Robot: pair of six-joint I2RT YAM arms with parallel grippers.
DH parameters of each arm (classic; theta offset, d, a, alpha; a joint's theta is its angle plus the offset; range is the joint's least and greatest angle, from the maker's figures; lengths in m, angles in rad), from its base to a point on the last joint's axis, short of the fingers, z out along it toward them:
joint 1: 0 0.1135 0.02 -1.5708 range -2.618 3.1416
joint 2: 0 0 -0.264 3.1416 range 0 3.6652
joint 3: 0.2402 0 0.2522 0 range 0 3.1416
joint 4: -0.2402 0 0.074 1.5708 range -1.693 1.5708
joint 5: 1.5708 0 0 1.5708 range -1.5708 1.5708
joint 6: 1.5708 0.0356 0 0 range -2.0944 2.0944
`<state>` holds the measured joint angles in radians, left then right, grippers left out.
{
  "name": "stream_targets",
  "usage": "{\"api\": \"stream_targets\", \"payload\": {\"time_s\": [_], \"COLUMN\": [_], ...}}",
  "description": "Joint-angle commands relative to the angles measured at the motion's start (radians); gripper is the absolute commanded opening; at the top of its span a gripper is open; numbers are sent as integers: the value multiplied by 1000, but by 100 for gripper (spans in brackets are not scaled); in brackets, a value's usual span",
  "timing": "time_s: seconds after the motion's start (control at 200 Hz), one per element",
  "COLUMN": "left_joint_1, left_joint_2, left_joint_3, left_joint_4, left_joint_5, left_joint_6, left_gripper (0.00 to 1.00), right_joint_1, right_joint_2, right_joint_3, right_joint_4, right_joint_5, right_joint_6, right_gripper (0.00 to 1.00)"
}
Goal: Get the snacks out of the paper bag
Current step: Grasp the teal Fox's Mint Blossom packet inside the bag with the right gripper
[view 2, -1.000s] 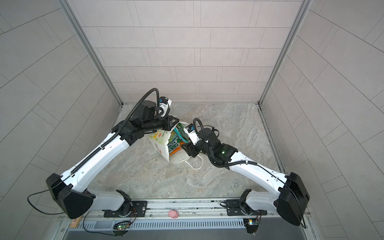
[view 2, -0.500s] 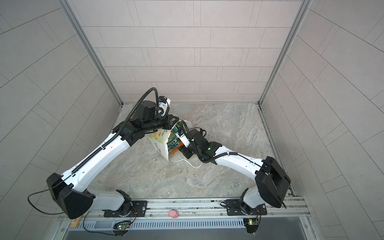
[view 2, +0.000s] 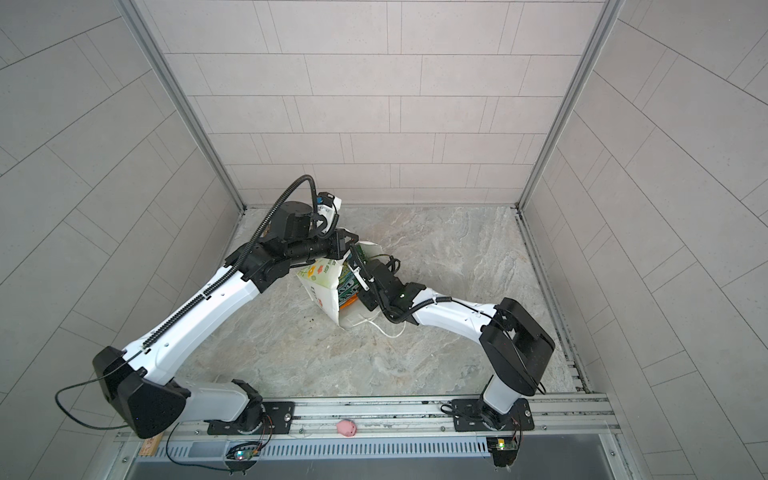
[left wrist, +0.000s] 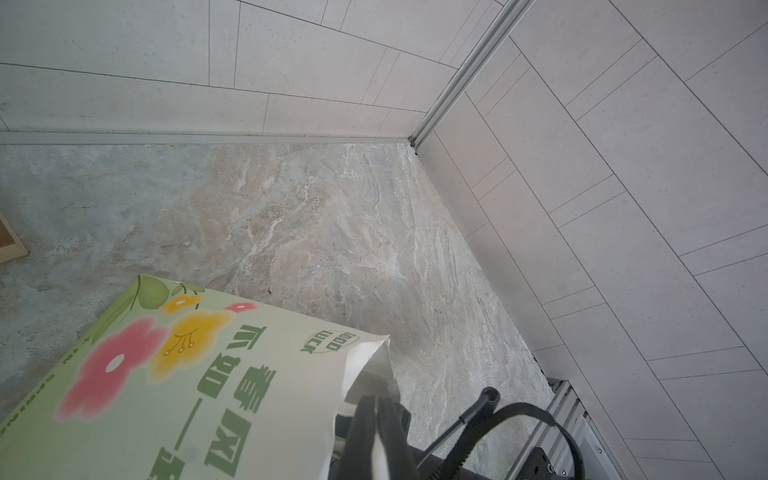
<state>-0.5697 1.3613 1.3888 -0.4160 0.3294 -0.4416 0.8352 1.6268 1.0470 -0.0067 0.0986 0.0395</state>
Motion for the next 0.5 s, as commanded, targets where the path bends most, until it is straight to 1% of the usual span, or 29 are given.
{"api": "stream_targets", "payload": {"time_s": [0.0, 0.17, 0.31, 0.495], "left_joint_1": [-6, -6, -6, -6], "left_joint_2": [-39, -43, -43, -44], "left_joint_3": [5, 10, 13, 13], "left_joint_4": [44, 39, 31, 27], "left_joint_5": [30, 41, 49, 52], "left_joint_6": [1, 7, 12, 12], "left_gripper": [0, 0, 0, 0], "right_joint_1": [5, 5, 5, 5], "right_joint_2": [23, 65, 94, 124], "right_joint_3": [3, 32, 47, 57], "right_joint_4": [73, 86, 96, 107], "right_joint_5": [64, 89, 141, 153], "right_joint_6": [-46, -65, -56, -47], "right_gripper": [34, 32, 32, 33]}}
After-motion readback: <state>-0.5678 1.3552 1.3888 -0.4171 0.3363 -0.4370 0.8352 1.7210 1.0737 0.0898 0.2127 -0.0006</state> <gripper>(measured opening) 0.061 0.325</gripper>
